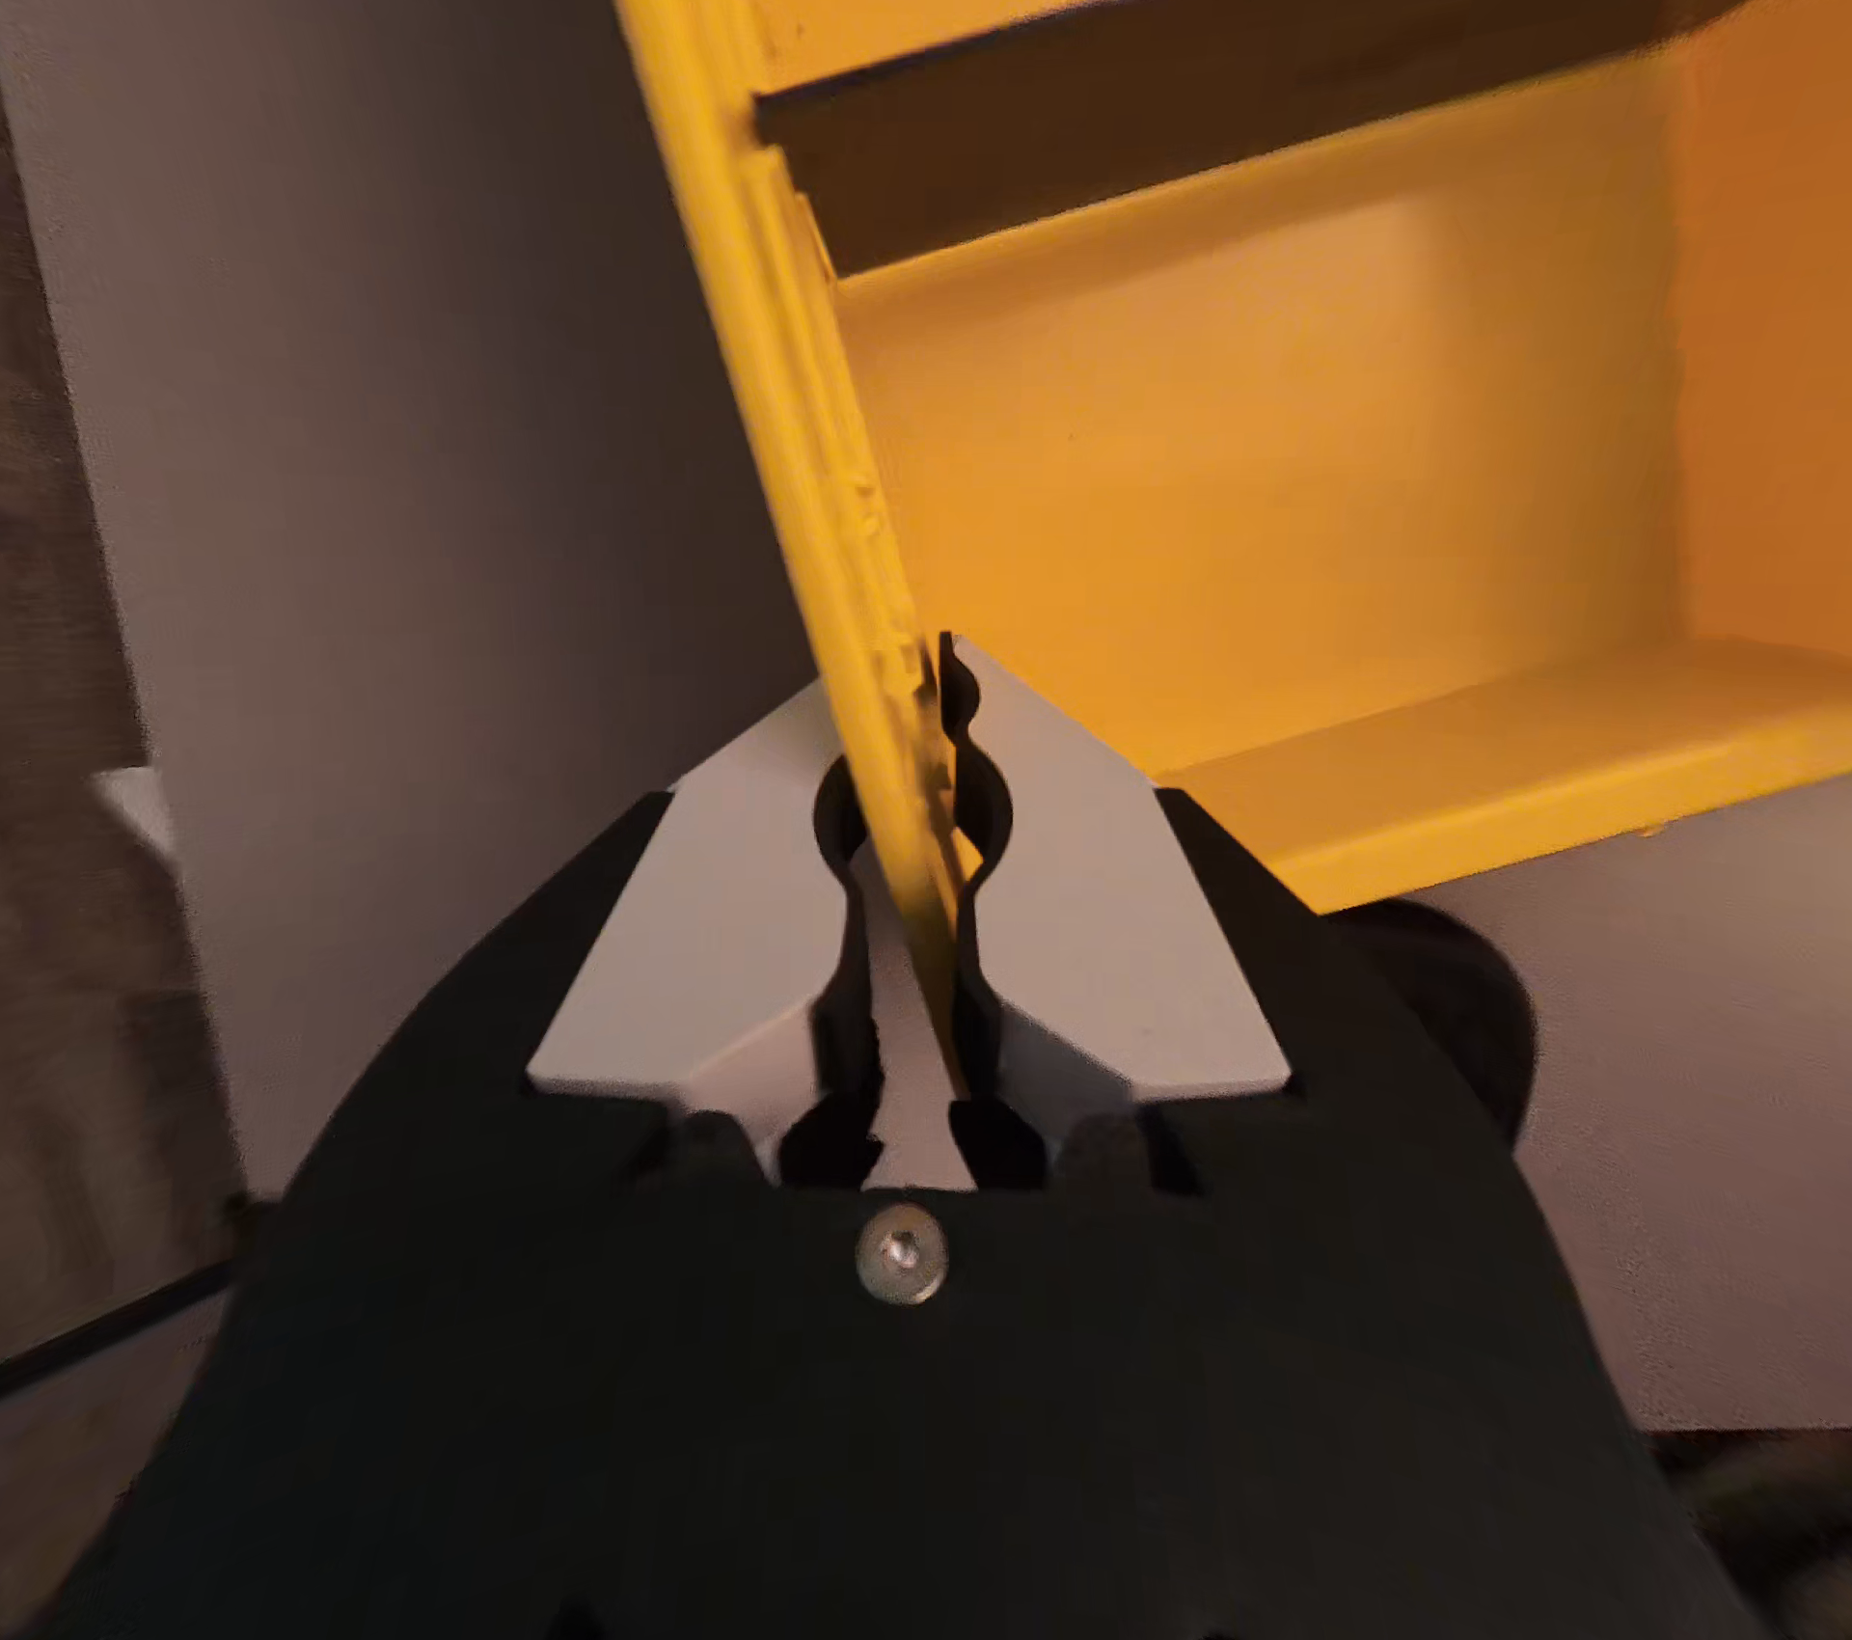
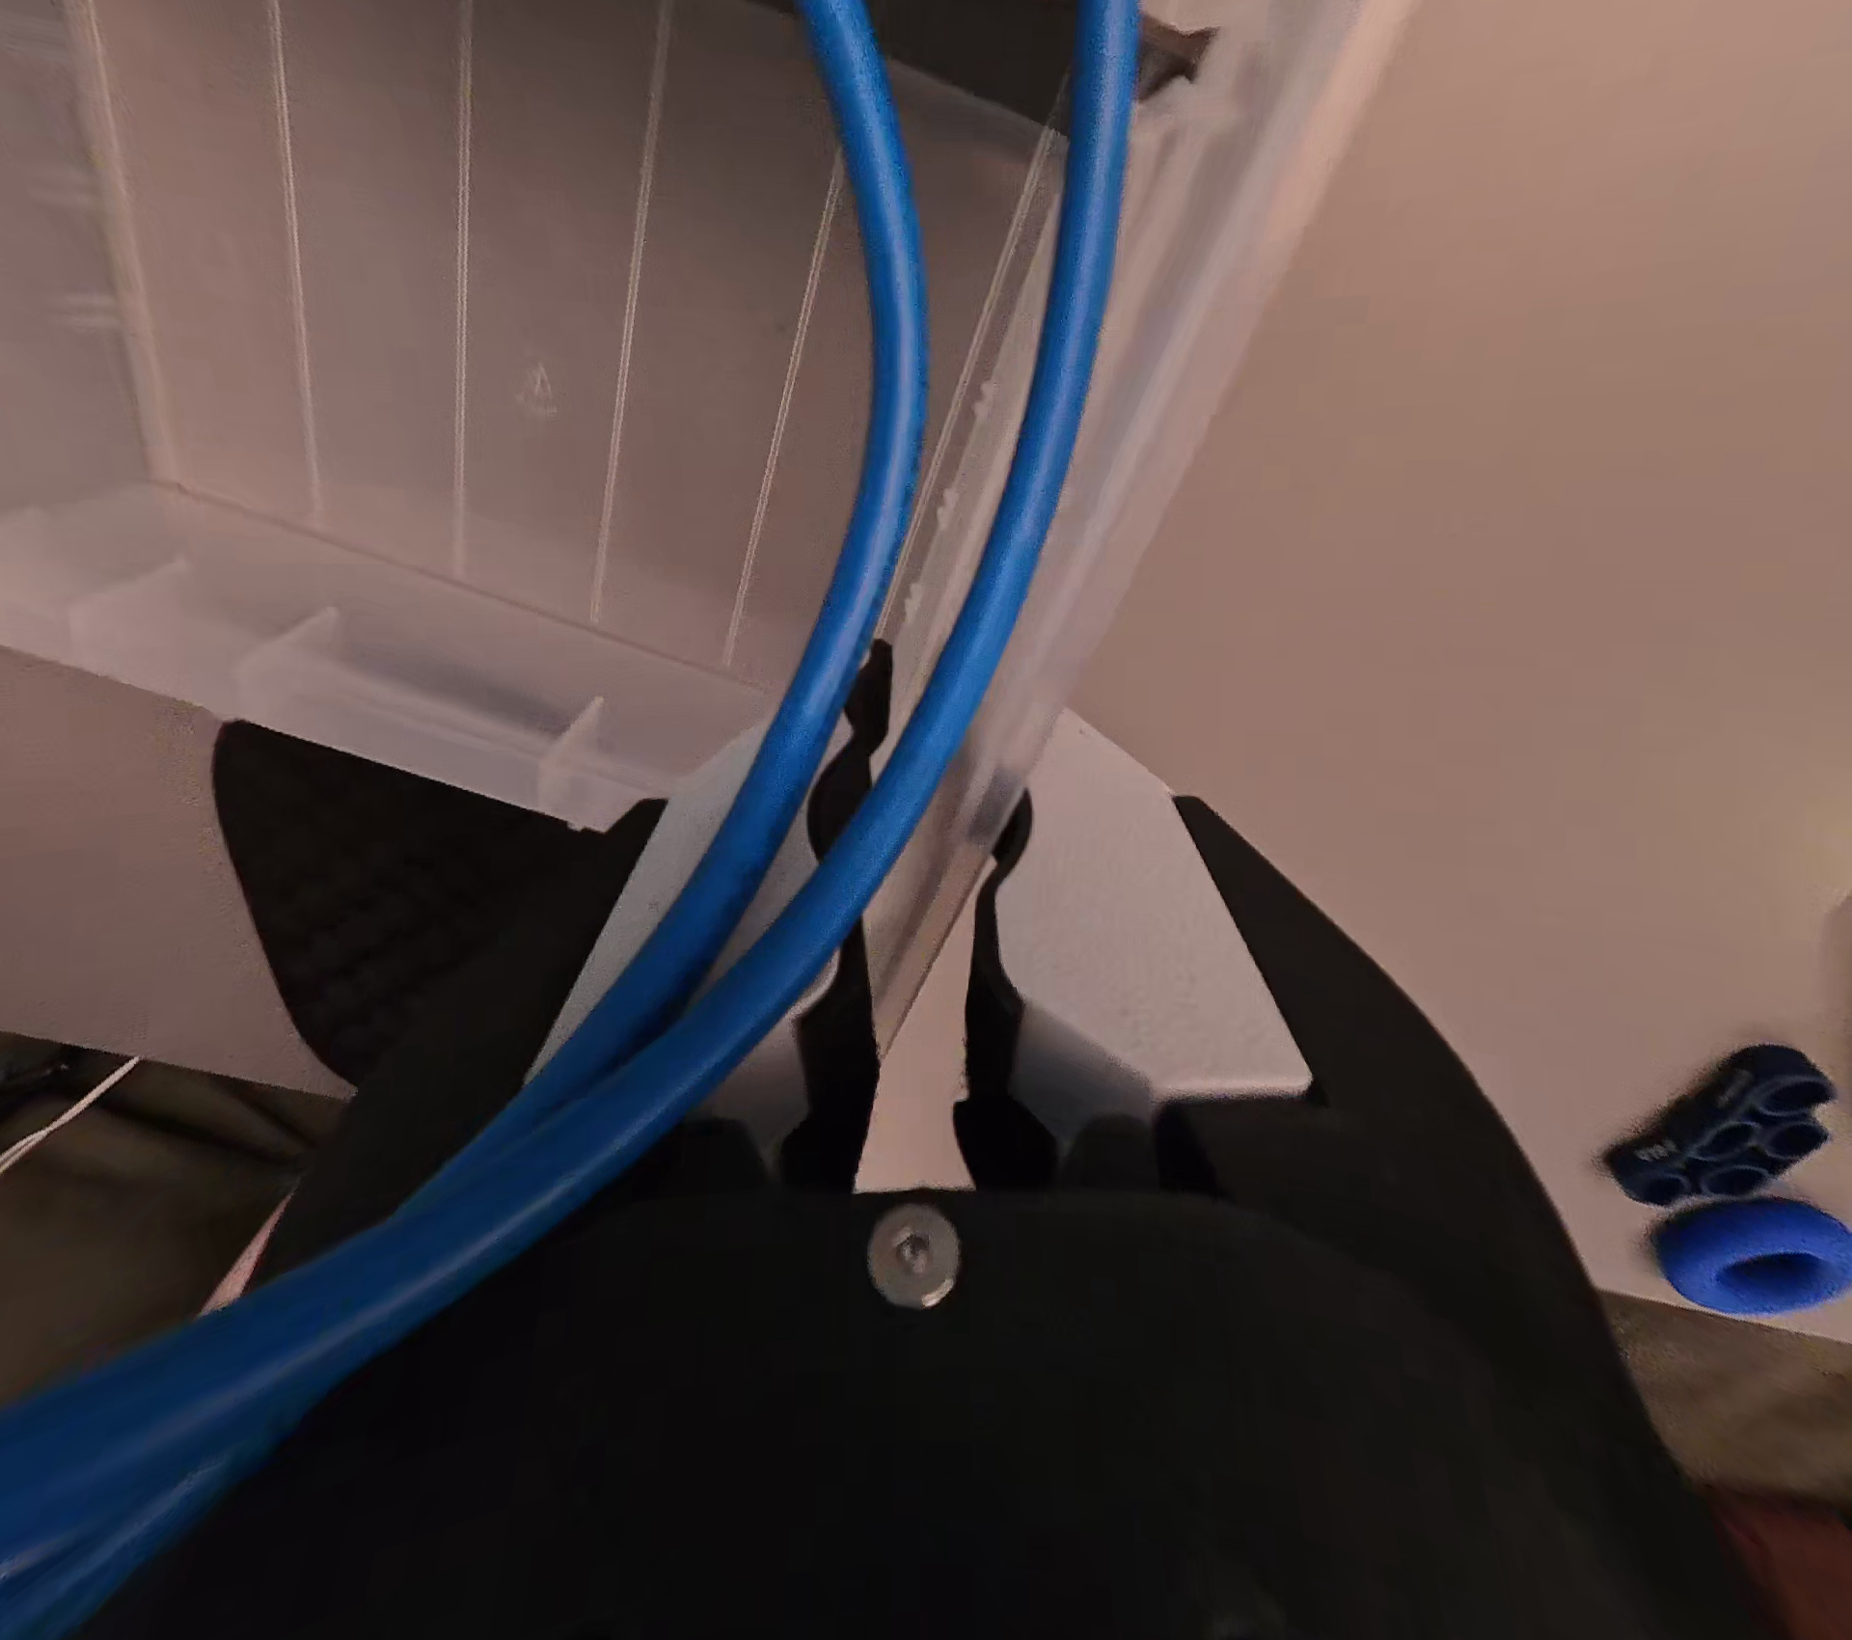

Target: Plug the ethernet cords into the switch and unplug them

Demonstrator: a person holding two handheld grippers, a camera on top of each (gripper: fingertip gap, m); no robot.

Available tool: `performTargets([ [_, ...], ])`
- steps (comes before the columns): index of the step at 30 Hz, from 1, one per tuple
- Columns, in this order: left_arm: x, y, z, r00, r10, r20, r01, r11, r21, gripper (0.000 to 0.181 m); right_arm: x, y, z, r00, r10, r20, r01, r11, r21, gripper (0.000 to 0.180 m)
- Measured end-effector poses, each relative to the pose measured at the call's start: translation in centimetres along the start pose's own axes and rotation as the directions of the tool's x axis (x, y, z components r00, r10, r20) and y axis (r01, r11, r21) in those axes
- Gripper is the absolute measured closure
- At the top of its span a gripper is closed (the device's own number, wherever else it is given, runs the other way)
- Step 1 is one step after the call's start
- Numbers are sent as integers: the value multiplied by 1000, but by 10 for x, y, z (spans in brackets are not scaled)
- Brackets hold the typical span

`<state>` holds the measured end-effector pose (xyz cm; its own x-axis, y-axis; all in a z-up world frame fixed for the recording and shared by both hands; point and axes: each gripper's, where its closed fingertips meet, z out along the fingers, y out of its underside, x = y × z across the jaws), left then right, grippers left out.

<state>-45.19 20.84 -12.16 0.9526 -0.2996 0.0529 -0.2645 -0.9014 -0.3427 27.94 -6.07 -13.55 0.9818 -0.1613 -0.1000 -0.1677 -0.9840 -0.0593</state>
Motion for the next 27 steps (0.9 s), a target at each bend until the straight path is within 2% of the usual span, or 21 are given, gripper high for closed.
performTargets([
  [2,12,2,1,993,100,60,-95,992,-79,171,-11,-6,2,999,-46,-25,45,998,-33,167],
  [6,59,-3,7,979,202,-16,-202,967,-153,162,-41,-21,5,993,-117,-12,117,991,-58,164],
  [14,139,-6,15,914,395,-95,-407,884,-231,161,-76,-30,9,978,-207,0,206,975,-83,165],
  [15,149,-5,15,907,406,-107,-420,876,-235,162,-79,-31,10,977,-215,15,215,973,-79,163],
  [17,168,-3,15,893,428,-141,-450,860,-239,162,-88,-33,8,968,-239,80,243,970,-33,138],
  [18,177,-3,14,885,436,-163,-463,855,-232,161,-86,-35,4,969,-233,88,234,972,-1,134],
  [20,192,-10,8,874,445,-195,-476,863,-168,159,-72,-38,-10,981,-178,74,172,982,83,123],
  [23,201,-35,-17,880,433,-194,-440,898,8,148,-51,-39,-49,996,-62,67,42,963,266,116],
  [25,210,-56,-46,879,422,-221,-387,903,186,146,-50,-41,-91,997,-13,71,-19,902,432,116],
  [27,219,-78,-81,873,427,-236,-322,868,377,146,-71,-46,-147,998,-41,56,-4,773,635,118],
])
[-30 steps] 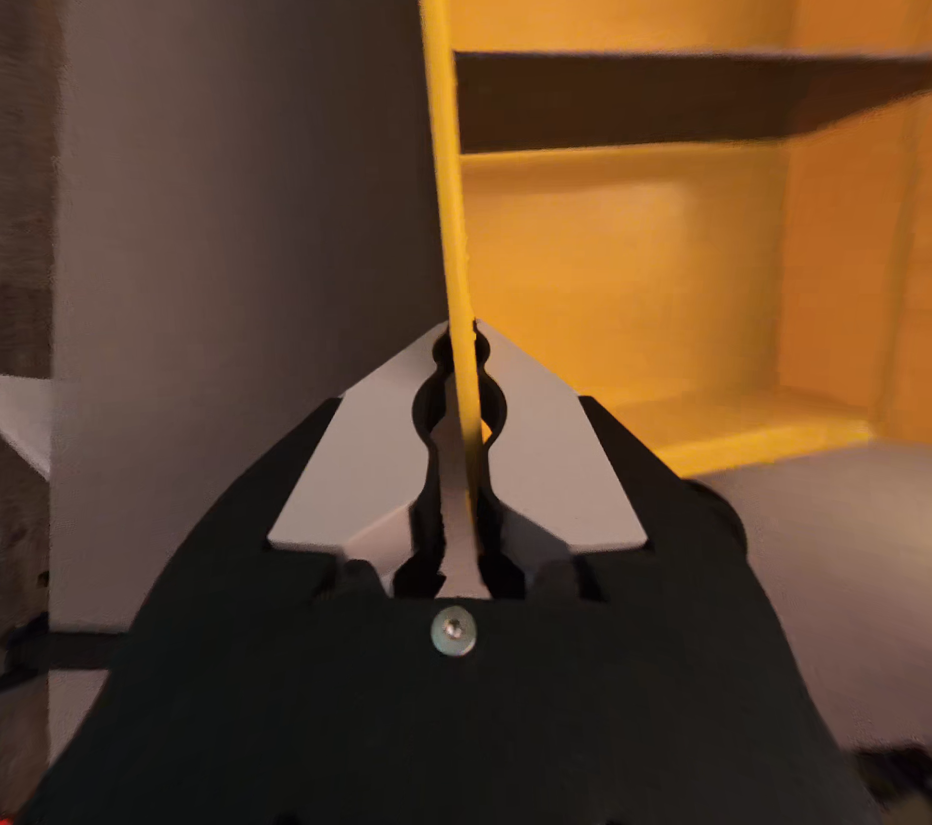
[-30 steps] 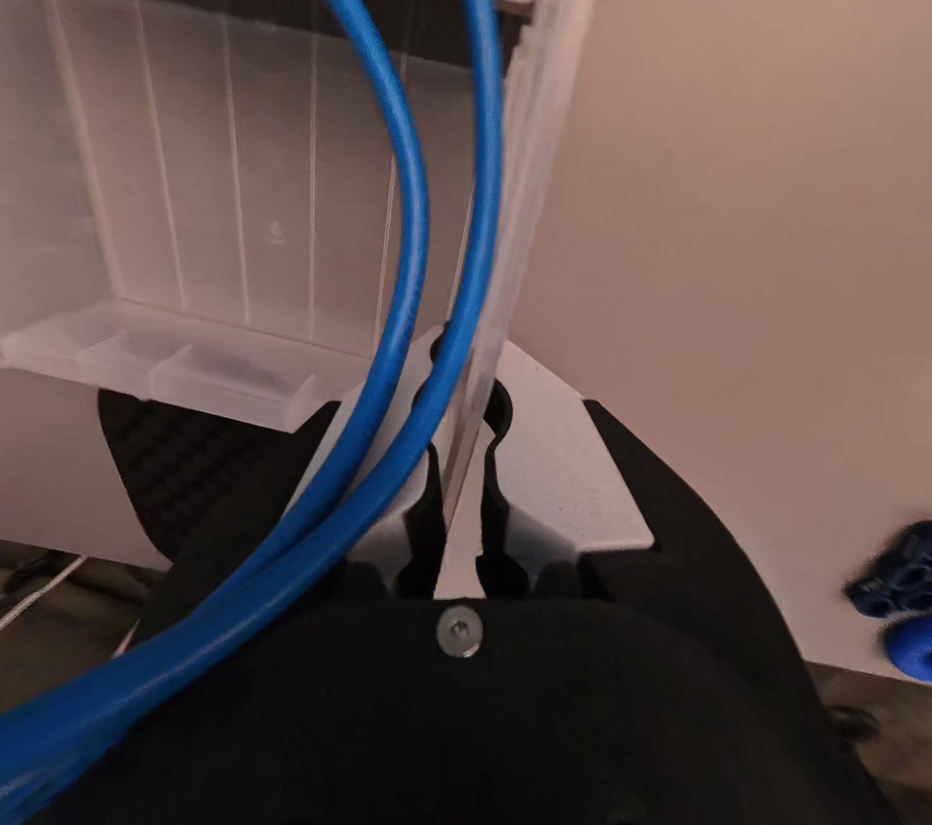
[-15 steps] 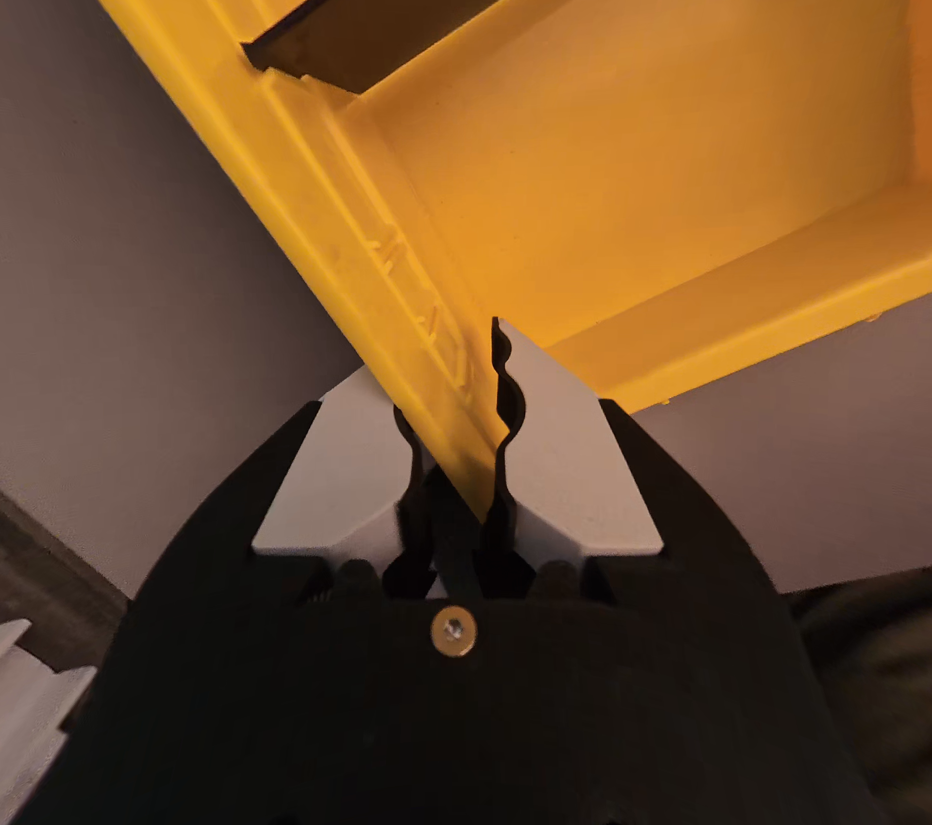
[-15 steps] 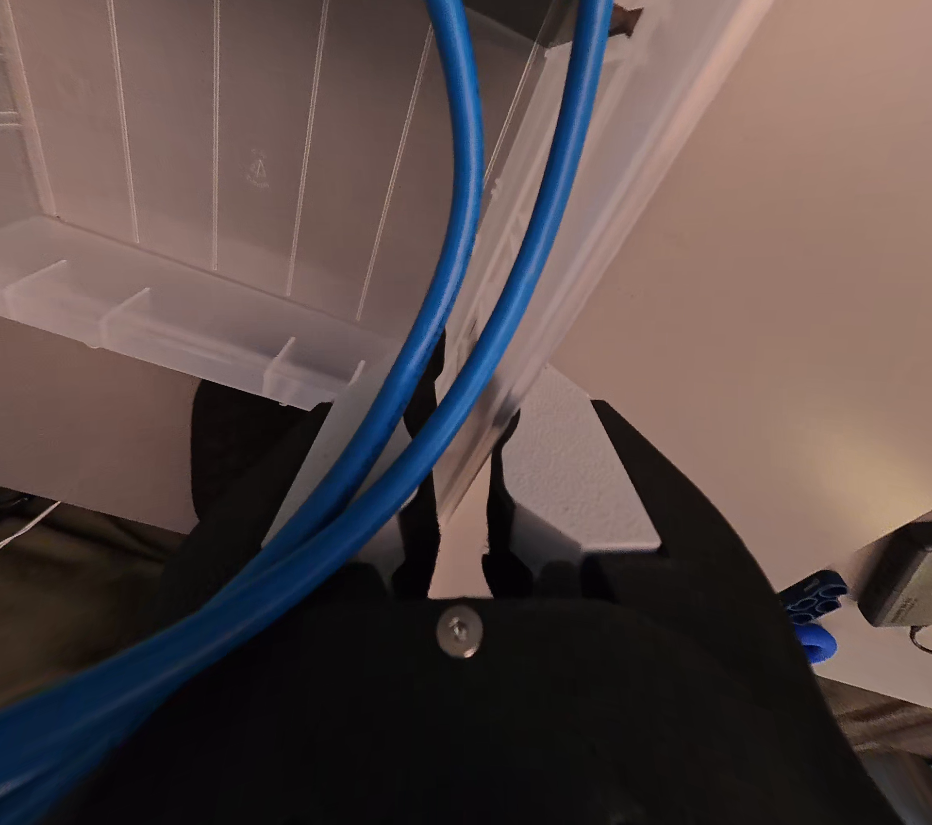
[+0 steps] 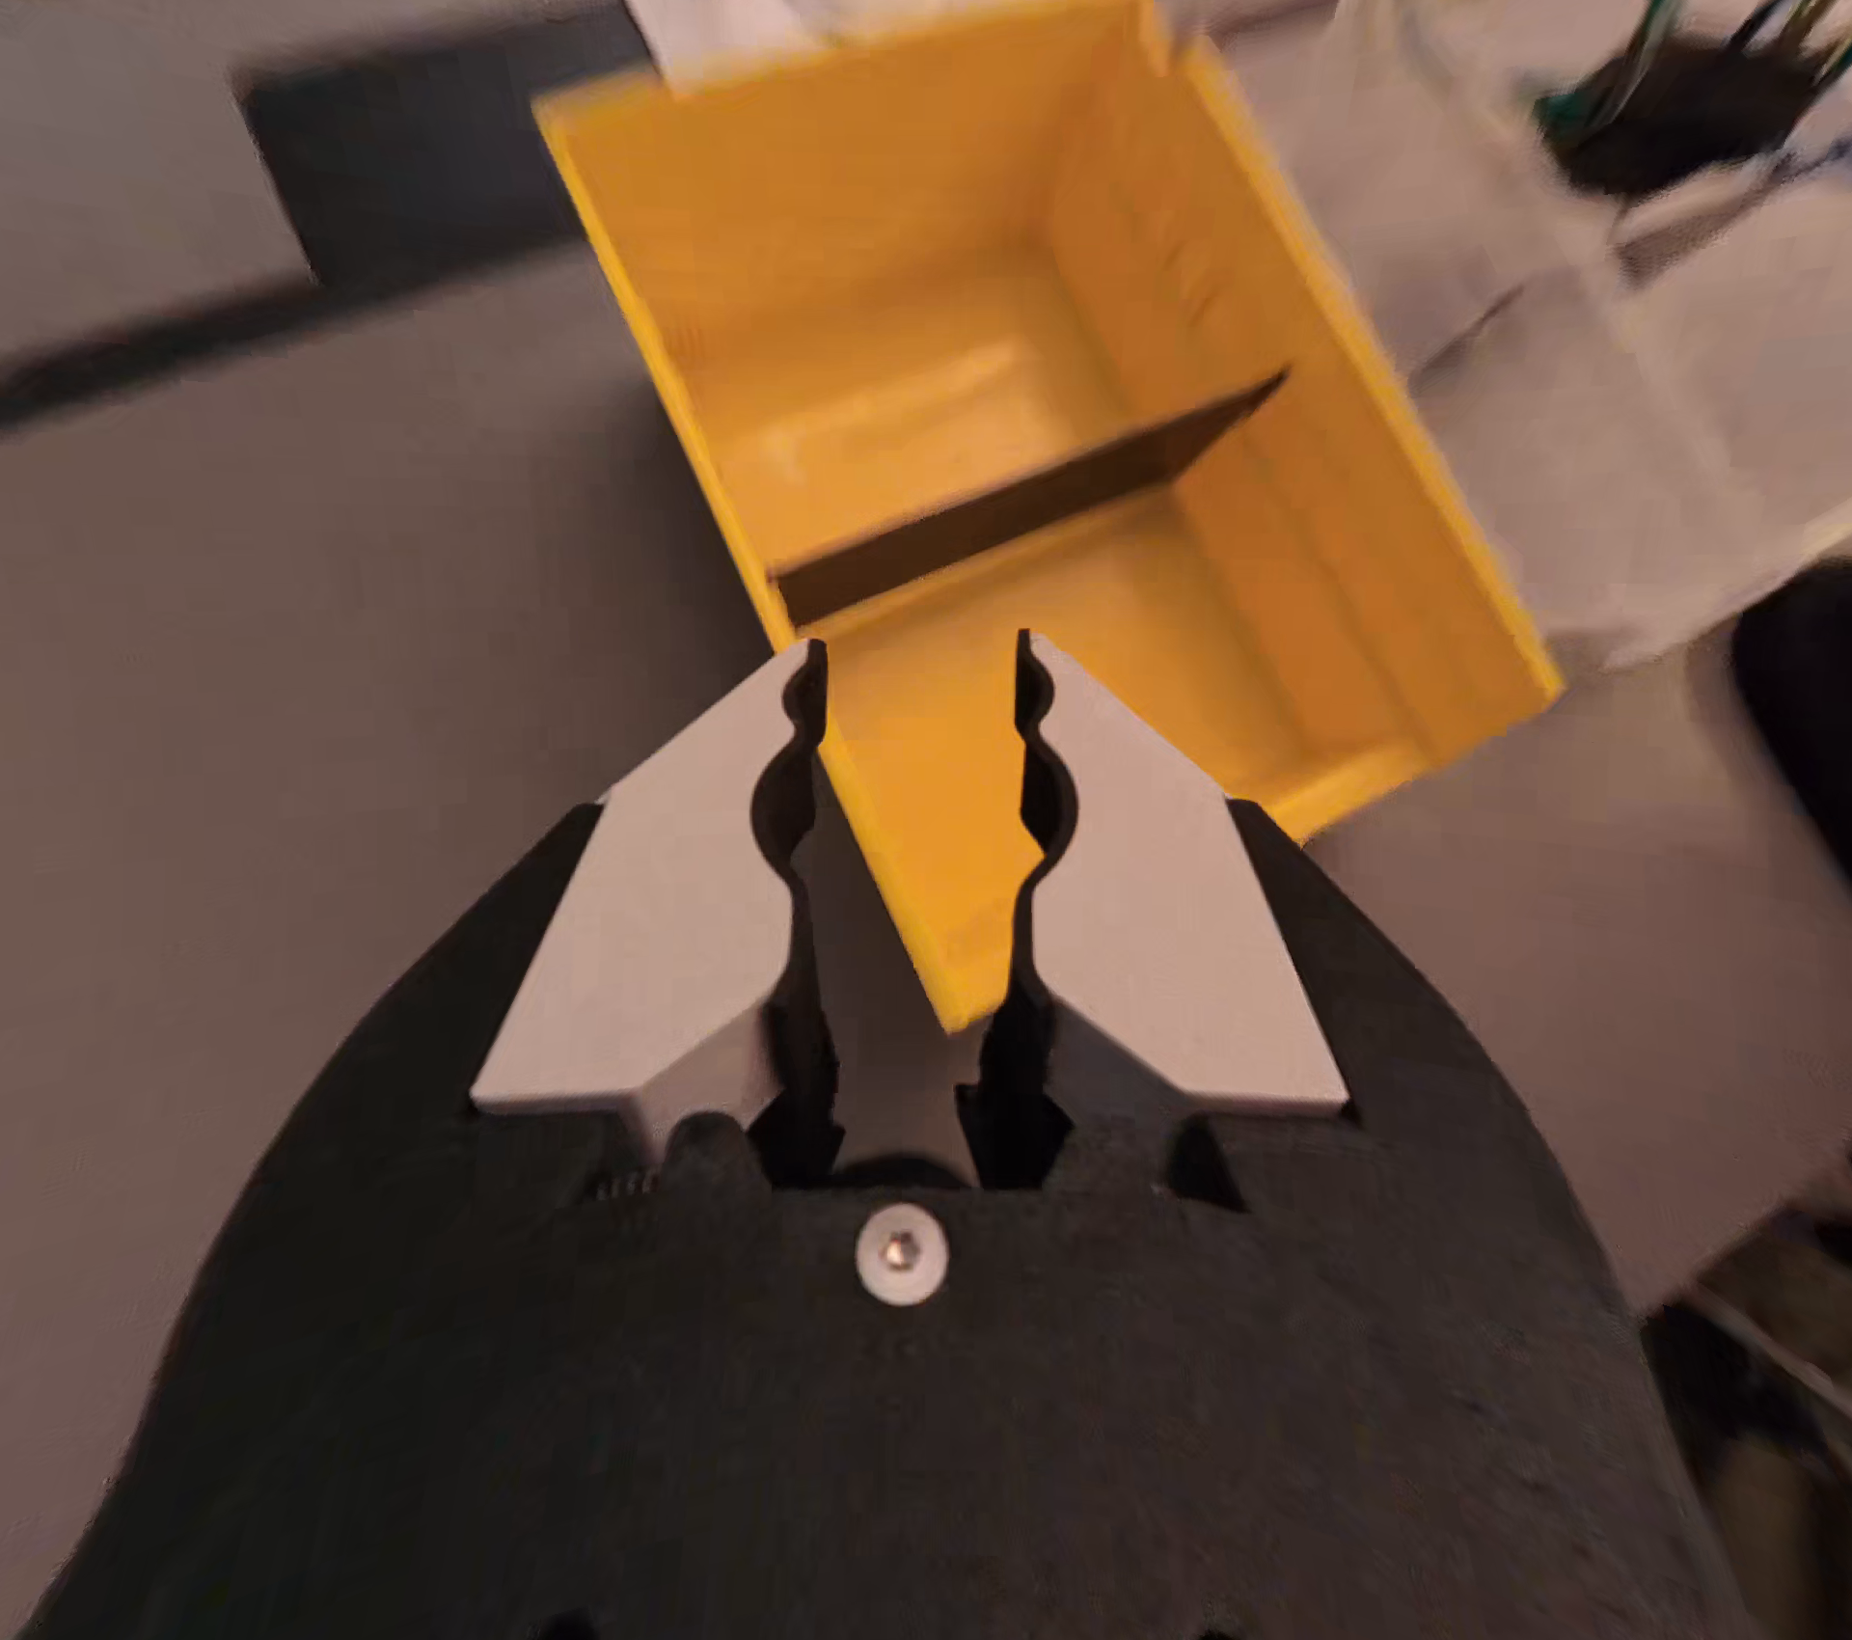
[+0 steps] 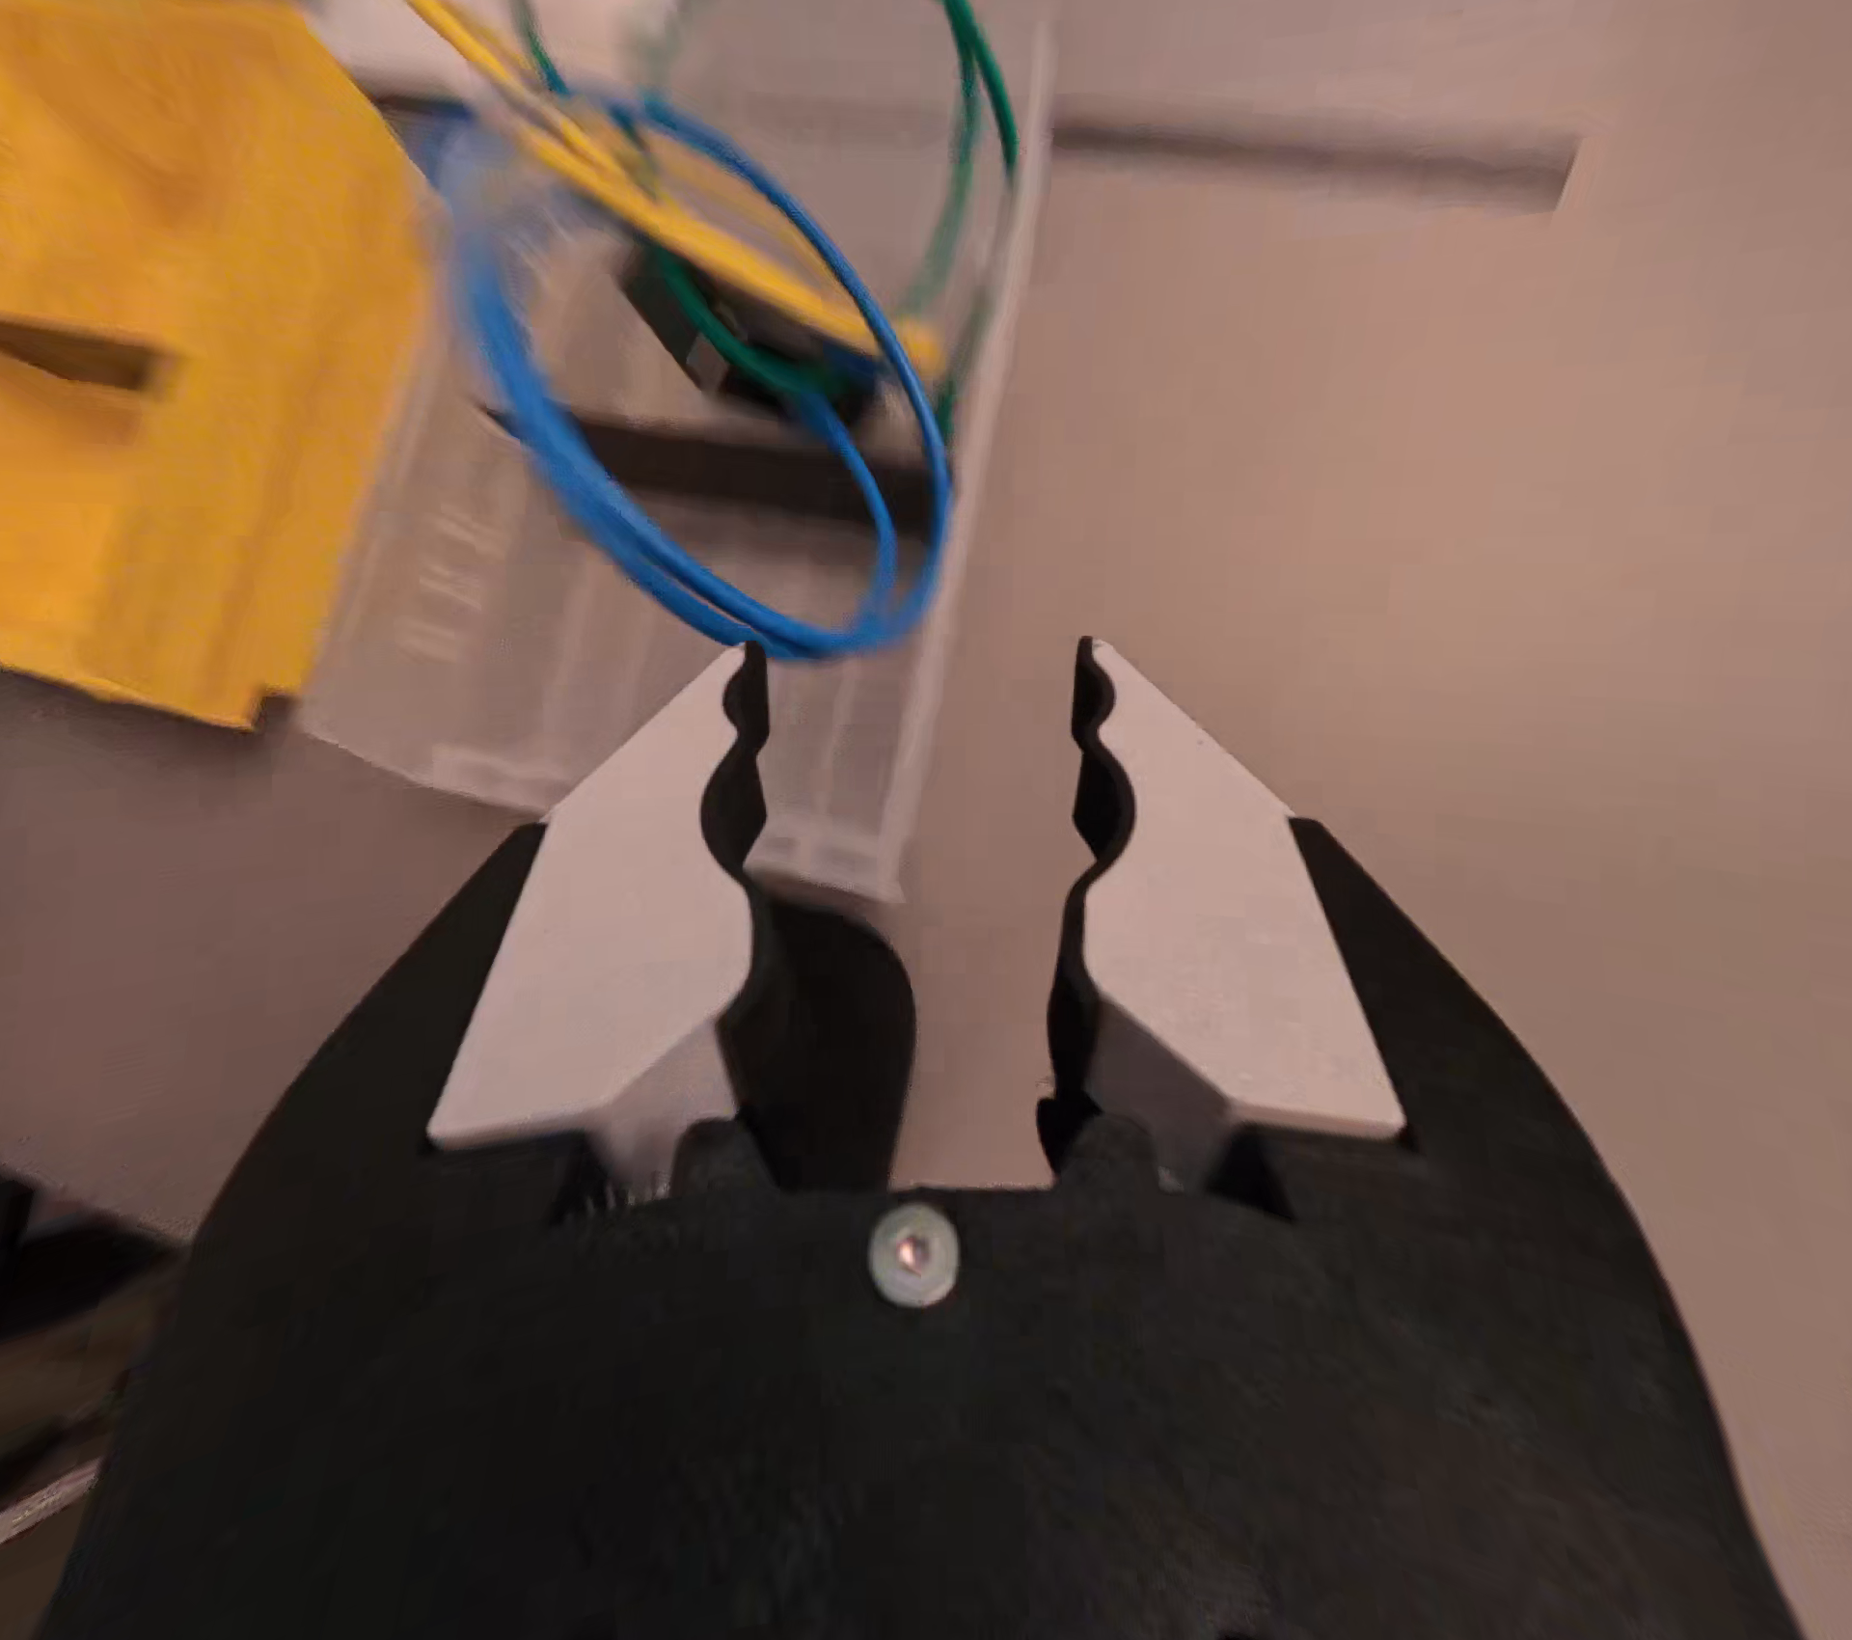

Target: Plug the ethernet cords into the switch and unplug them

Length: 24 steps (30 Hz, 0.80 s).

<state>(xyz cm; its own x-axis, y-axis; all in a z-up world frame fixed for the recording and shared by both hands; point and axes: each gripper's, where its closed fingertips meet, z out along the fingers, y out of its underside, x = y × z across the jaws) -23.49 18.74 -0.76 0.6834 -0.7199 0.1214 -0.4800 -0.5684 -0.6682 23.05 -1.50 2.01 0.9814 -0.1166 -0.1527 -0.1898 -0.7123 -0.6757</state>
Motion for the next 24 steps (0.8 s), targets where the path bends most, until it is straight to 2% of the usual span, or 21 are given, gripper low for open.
performTargets([
  [1,2,-17,-13,1000,4,5,-4,994,106,146,-22,-27,-20,997,-71,3,69,985,158,118],
  [2,6,-34,-26,1000,20,5,-21,977,212,146,-53,-57,-41,985,-170,14,155,929,336,119],
  [3,13,-51,-40,999,52,3,-50,946,320,146,-93,-84,-63,957,-289,27,231,817,528,110],
  [4,20,-66,-55,996,92,6,-86,902,423,146,-134,-105,-88,917,-398,17,269,650,711,94],
  [5,27,-78,-70,991,134,20,-125,846,519,152,-171,-115,-108,881,-473,10,251,485,837,91],
  [6,36,-89,-85,984,173,36,-159,779,606,159,-202,-114,-116,842,-538,37,217,400,891,95],
  [7,45,-95,-99,977,210,46,-184,707,683,166,-226,-112,-108,816,-569,102,180,419,890,101],
  [9,64,-100,-128,960,274,55,-204,551,809,166,-264,-105,-61,773,-582,253,184,587,788,90],
  [11,80,-103,-158,943,325,72,-203,392,897,171,-289,-92,3,764,-531,367,245,765,596,80],
  [13,85,-103,-179,936,328,132,-231,286,930,170,-303,-69,68,775,-442,451,292,884,365,79],
  [14,84,-102,-186,932,312,182,-267,254,930,168,-306,-55,97,784,-396,478,309,917,253,79],
  [18,73,-102,-194,875,222,430,-472,200,859,167,-291,-7,180,870,-211,445,295,947,-129,72],
  [21,70,-102,-200,811,155,563,-584,172,793,168,-286,24,208,910,-68,410,228,907,-355,74],
  [23,70,-102,-206,753,103,650,-658,155,737,169,-290,41,215,919,30,394,177,860,-478,81],
  [24,72,-102,-207,723,92,685,-690,148,709,169,-296,45,214,916,98,389,134,840,-526,92],
])
